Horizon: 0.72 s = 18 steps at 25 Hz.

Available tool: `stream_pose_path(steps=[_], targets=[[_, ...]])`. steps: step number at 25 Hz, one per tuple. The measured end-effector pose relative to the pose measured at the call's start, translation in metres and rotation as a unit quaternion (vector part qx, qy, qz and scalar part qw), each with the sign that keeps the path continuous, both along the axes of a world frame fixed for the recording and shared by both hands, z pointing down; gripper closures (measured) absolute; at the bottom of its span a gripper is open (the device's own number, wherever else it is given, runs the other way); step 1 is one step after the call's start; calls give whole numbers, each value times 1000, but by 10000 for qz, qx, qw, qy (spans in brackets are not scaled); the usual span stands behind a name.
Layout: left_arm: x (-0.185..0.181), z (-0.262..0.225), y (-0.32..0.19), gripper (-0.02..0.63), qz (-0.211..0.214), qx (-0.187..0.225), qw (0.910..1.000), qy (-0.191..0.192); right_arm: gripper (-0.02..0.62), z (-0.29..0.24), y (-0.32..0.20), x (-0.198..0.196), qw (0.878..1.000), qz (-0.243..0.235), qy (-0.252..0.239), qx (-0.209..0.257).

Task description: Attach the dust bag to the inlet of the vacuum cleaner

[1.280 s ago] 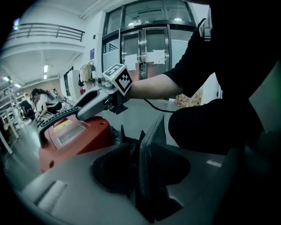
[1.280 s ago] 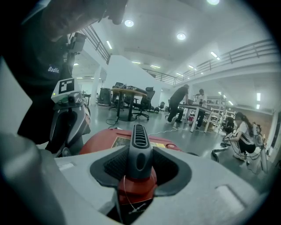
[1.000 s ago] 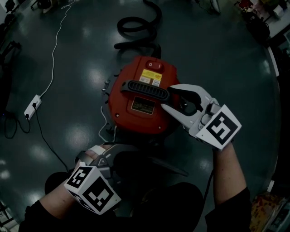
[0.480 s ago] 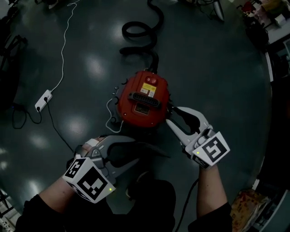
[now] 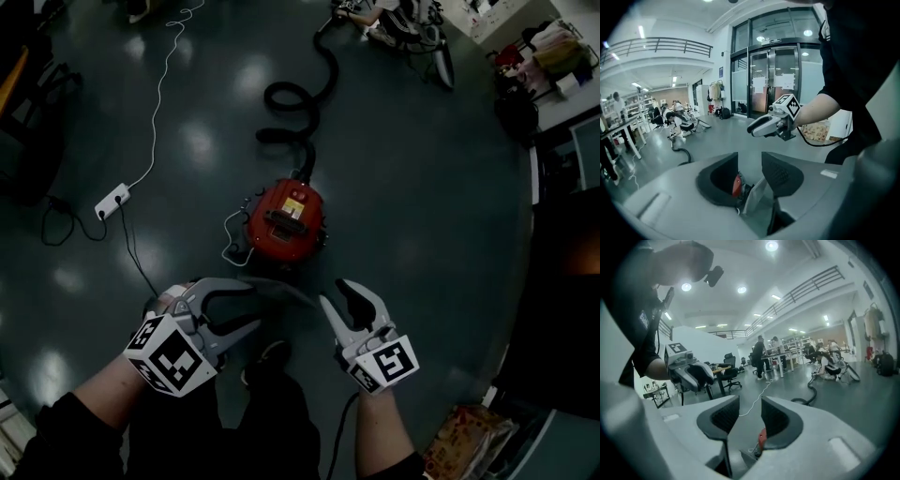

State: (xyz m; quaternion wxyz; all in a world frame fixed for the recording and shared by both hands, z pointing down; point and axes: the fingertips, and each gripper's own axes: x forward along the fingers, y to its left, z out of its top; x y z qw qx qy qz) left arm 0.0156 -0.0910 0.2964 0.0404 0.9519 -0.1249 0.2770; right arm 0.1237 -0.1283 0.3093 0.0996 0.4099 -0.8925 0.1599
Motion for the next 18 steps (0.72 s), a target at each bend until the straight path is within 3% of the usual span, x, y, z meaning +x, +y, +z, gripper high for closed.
stream_pose_path(steps=[4, 9, 18], targets=[[-6, -64, 23, 443, -152, 75, 9999, -17, 448, -63, 32, -15, 9998, -28, -170, 68], [-15, -135, 49, 445, -471, 257, 9984, -150, 448, -115, 83, -30, 9982, -560, -223, 56], [-30, -190, 85, 445, -1007, 555, 9932, -193, 448, -147, 133, -34, 9965, -670, -471, 163]])
